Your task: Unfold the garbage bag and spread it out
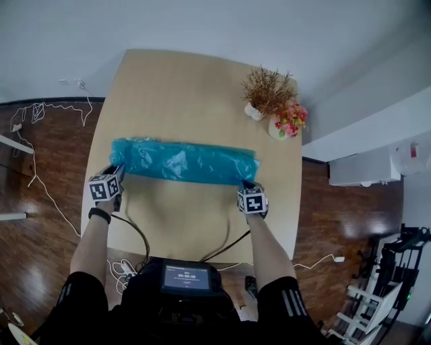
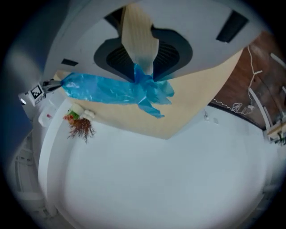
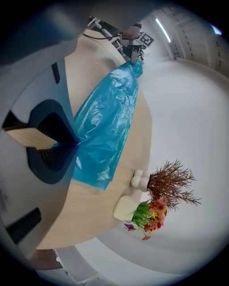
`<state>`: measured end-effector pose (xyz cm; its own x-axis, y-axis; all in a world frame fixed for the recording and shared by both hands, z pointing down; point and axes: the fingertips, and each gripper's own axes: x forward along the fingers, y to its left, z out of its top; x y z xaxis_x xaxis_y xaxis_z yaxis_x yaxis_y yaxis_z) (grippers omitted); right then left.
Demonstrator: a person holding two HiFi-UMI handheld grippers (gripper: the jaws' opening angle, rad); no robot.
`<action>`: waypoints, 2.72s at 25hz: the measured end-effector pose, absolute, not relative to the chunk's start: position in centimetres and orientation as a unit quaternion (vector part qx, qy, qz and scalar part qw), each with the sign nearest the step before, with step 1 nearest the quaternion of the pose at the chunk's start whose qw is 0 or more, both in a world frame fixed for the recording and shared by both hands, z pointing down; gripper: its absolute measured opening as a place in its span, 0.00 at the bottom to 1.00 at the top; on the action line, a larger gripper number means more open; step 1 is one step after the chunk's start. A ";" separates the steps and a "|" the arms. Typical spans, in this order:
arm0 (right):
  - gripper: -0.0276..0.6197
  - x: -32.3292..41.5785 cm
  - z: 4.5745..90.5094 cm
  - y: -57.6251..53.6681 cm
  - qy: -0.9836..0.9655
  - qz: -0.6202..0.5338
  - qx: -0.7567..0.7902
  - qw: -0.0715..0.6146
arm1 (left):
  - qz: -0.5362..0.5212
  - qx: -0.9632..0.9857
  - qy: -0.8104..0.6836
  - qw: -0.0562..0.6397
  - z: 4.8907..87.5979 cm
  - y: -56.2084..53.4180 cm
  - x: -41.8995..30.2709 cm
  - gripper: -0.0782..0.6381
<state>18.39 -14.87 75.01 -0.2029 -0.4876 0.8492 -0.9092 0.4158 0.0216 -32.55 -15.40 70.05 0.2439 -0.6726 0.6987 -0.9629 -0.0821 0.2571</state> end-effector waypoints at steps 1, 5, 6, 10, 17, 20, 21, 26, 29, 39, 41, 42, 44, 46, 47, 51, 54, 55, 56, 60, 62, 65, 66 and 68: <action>0.08 18.0 74.8 -14.9 -0.733 0.256 0.477 0.412 | 0.231 0.704 -0.576 0.344 70.6 -15.5 -32.8 0.33; 0.08 17.6 75.2 -14.6 -0.725 0.270 0.476 0.419 | 0.356 0.692 -0.557 0.290 72.8 -15.7 -34.0 0.44; 0.08 17.9 75.7 -14.5 -0.721 0.270 0.475 0.426 | 0.385 0.687 -0.551 0.276 73.1 -15.6 -34.1 0.45; 0.13 18.6 76.7 -14.1 -0.715 0.259 0.474 0.444 | 0.450 0.673 -0.533 0.245 74.8 -15.2 -34.2 0.49; 0.37 19.0 75.6 -14.5 -0.721 0.249 0.475 0.438 | 0.439 0.673 -0.538 0.255 74.5 -15.4 -34.3 0.49; 0.39 18.4 73.5 -15.7 -0.744 0.221 0.483 0.406 | 0.432 0.675 -0.540 0.258 74.2 -15.4 -34.6 0.52; 0.39 18.0 72.3 -16.2 -0.752 0.208 0.488 0.392 | 0.424 0.679 -0.543 0.256 73.4 -15.5 -34.7 0.52; 0.39 16.2 68.5 -18.8 -0.778 0.174 0.490 0.352 | 0.383 0.685 -0.574 0.233 68.6 -16.2 -36.2 0.52; 0.39 15.5 68.7 -19.7 -0.787 0.181 0.477 0.347 | 0.365 0.683 -0.593 0.223 66.7 -16.9 -37.6 0.52; 0.39 12.3 71.1 -21.4 -0.798 0.184 0.400 0.411 | 0.426 0.767 -0.459 0.143 67.0 -23.0 -28.3 0.51; 0.39 11.8 71.4 -22.1 -0.796 0.188 0.395 0.419 | 0.456 0.776 -0.419 0.120 68.4 -24.1 -26.0 0.51; 0.39 11.9 72.1 -22.5 -0.794 0.188 0.392 0.426 | 0.473 0.779 -0.397 0.108 69.1 -24.5 -24.9 0.51; 0.39 12.1 73.5 -23.2 -0.790 0.186 0.382 0.443 | 0.510 0.783 -0.346 0.084 70.8 -24.9 -23.4 0.51; 0.39 11.9 74.1 -23.6 -0.788 0.180 0.369 0.458 | 0.546 0.783 -0.291 0.069 73.2 -24.4 -22.9 0.51; 0.39 11.5 74.0 -23.6 -0.789 0.177 0.360 0.465 | 0.559 0.781 -0.268 0.069 74.4 -24.1 -23.0 0.51; 0.39 10.2 74.5 -22.6 -0.792 0.180 0.318 0.489 | 0.566 0.781 -0.241 0.107 76.6 -23.1 -23.8 0.51; 0.39 10.2 75.2 -22.0 -0.795 0.187 0.310 0.486 | 0.565 0.786 -0.233 0.093 76.1 -23.1 -23.7 0.51; 0.39 10.2 75.2 -22.1 -0.797 0.187 0.311 0.484 | 0.565 0.790 -0.226 0.072 75.5 -23.2 -23.3 0.51; 0.40 10.2 75.1 -22.1 -0.798 0.183 0.311 0.484 | 0.562 0.796 -0.218 0.046 74.6 -23.3 -22.7 0.48; 0.40 10.5 75.5 -22.1 -0.797 0.188 0.313 0.480 | 0.574 0.800 -0.166 -0.045 73.1 -23.0 -21.0 0.45; 0.40 10.9 76.1 -22.1 -0.796 0.195 0.320 0.475 | 0.597 0.789 -0.135 -0.057 74.1 -22.5 -21.2 0.45; 0.40 10.7 75.7 -21.9 -0.795 0.194 0.324 0.475 | 0.621 0.774 -0.114 -0.052 75.7 -22.1 -22.0 0.37; 0.40 10.3 75.3 -21.8 -0.797 0.192 0.322 0.474 | 0.624 0.771 -0.118 -0.050 75.9 -22.3 -22.2 0.31; 0.40 9.8 75.1 -21.6 -0.801 0.189 0.315 0.473 | 0.625 0.769 -0.127 -0.043 76.2 -22.4 -22.4 0.24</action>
